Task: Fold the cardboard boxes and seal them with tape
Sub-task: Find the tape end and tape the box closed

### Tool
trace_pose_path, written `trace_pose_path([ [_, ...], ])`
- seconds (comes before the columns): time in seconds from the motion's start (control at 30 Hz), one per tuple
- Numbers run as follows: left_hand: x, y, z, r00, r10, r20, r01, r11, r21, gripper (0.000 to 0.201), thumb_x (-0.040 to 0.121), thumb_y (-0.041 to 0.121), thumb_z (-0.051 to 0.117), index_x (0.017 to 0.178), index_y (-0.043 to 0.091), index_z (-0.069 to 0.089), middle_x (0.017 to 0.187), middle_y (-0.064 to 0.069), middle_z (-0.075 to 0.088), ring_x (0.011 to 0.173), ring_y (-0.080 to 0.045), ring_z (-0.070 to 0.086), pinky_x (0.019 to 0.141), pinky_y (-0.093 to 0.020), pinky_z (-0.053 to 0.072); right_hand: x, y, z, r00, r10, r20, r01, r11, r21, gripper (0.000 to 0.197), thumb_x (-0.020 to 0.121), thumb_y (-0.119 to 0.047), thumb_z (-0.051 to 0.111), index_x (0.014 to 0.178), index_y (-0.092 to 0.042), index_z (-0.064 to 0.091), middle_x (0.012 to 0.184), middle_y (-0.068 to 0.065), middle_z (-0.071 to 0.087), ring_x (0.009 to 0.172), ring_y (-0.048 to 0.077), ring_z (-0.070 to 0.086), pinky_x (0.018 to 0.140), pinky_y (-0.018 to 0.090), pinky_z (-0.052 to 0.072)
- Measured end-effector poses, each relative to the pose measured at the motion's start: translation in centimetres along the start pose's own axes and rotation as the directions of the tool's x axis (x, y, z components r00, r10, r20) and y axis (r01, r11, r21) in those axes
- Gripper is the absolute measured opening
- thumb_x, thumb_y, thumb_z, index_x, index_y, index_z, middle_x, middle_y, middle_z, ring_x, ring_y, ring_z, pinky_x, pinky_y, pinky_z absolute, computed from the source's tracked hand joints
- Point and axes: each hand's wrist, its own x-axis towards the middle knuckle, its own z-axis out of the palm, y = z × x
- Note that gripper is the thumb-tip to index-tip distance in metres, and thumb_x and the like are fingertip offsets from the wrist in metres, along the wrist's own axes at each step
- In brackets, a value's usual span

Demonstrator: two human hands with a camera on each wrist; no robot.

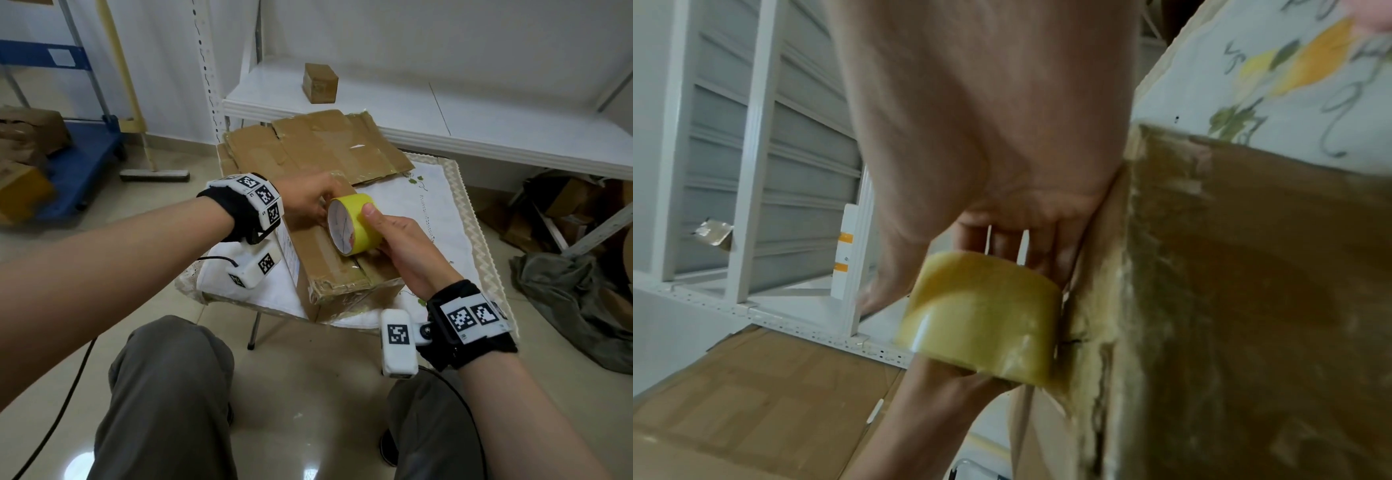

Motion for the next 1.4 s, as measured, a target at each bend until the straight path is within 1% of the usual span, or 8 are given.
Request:
trace_pose_path([
  [0.13, -0.6, 0.8, 0.2, 0.993, 0.084, -0.079, -0.075, 0.991, 0.112, 0.015, 0.082, 0.0, 0.072, 0.097, 0.002, 0.072, 0.089, 0.011, 0.051, 0.081, -0.017, 0.056, 0.068, -0.022, 0.038, -0.8, 0.1, -0.4, 0.998, 0.002, 0.057, 0.001, 0.999, -0.05, 0.031, 0.087, -0.023, 0.076, 0.115, -0.009, 0.074, 0.108, 0.016, 0.075, 0.09, 0.021, 0.068, 0.088, 0.041, 0.052],
  [0.27, -0.6, 0.9, 0.2, 0.995, 0.069, -0.069, -0.057, 0.985, 0.164, 0.019, 0.086, 0.004, 0.07, 0.105, 0.0, 0.068, 0.097, 0.006, 0.046, 0.086, -0.013, 0.045, 0.071, -0.02, 0.031, -1.1, 0.0, -0.6, 0.996, -0.036, 0.077, 0.037, 0.999, -0.011, 0.031, 0.087, -0.009, 0.074, 0.118, -0.007, 0.071, 0.11, 0.018, 0.075, 0.093, 0.021, 0.07, 0.088, 0.035, 0.055],
  [0.33, -0.6, 0.6, 0.5, 0.995, 0.068, -0.069, -0.056, 0.985, 0.166, 0.019, 0.088, 0.012, 0.071, 0.105, 0.005, 0.068, 0.107, 0.001, 0.055, 0.095, -0.017, 0.051, 0.081, -0.028, 0.04, -1.1, 0.1, -0.5, 0.998, -0.048, 0.051, 0.048, 0.999, -0.001, 0.03, 0.086, -0.008, 0.075, 0.115, -0.004, 0.072, 0.105, 0.016, 0.076, 0.088, 0.019, 0.071, 0.083, 0.03, 0.056],
  [0.43, -0.7, 0.3, 0.7, 0.998, 0.035, -0.048, -0.027, 0.986, 0.165, 0.018, 0.089, 0.011, 0.071, 0.103, 0.0, 0.071, 0.111, -0.004, 0.058, 0.091, -0.017, 0.053, 0.074, -0.025, 0.038, -1.2, 0.1, -0.3, 0.998, -0.06, 0.03, 0.06, 0.998, 0.006, 0.026, 0.086, -0.007, 0.075, 0.111, -0.005, 0.072, 0.094, 0.007, 0.076, 0.076, 0.01, 0.07, 0.066, 0.018, 0.053],
  [0.67, -1.2, 0.5, 0.5, 1.0, 0.02, 0.005, -0.021, 0.991, 0.132, 0.015, 0.088, 0.014, 0.073, 0.102, 0.011, 0.077, 0.11, -0.005, 0.06, 0.091, -0.012, 0.051, 0.075, -0.029, 0.04, -1.8, 0.5, -0.8, 0.998, -0.067, 0.021, 0.064, 0.989, 0.136, 0.035, 0.08, -0.021, 0.073, 0.111, -0.007, 0.071, 0.09, 0.005, 0.071, 0.08, 0.02, 0.062, 0.07, 0.034, 0.048],
  [0.97, -1.2, 0.0, 0.6, 0.999, -0.037, -0.013, 0.037, 0.998, 0.047, 0.008, 0.088, 0.011, 0.072, 0.093, 0.018, 0.073, 0.106, -0.001, 0.055, 0.084, -0.009, 0.046, 0.065, -0.001, 0.03, -2.0, 0.2, -1.0, 0.998, -0.07, 0.011, 0.066, 0.976, 0.208, 0.03, 0.086, -0.026, 0.065, 0.108, -0.006, 0.069, 0.094, 0.004, 0.07, 0.087, 0.015, 0.063, 0.085, 0.03, 0.048],
  [1.23, -1.4, -0.1, 0.4, 0.99, -0.142, -0.007, 0.142, 0.99, -0.015, 0.016, 0.086, 0.019, 0.076, 0.083, 0.033, 0.069, 0.087, 0.036, 0.053, 0.078, 0.008, 0.052, 0.068, -0.016, 0.035, -1.8, 0.2, -0.8, 0.998, -0.059, -0.006, 0.058, 0.969, 0.24, 0.05, 0.084, -0.027, 0.069, 0.122, 0.004, 0.061, 0.109, 0.018, 0.06, 0.101, 0.027, 0.056, 0.095, 0.039, 0.046],
  [1.4, -1.4, 0.1, 0.8, 0.998, -0.061, -0.004, 0.061, 0.992, 0.108, 0.017, 0.094, 0.028, 0.067, 0.08, 0.019, 0.065, 0.116, 0.01, 0.056, 0.078, 0.001, 0.046, 0.062, -0.002, 0.03, -1.7, 0.3, -0.7, 0.996, -0.082, 0.015, 0.077, 0.974, 0.214, 0.031, 0.09, -0.019, 0.061, 0.116, -0.002, 0.063, 0.096, 0.006, 0.066, 0.083, 0.014, 0.063, 0.081, 0.026, 0.054],
])
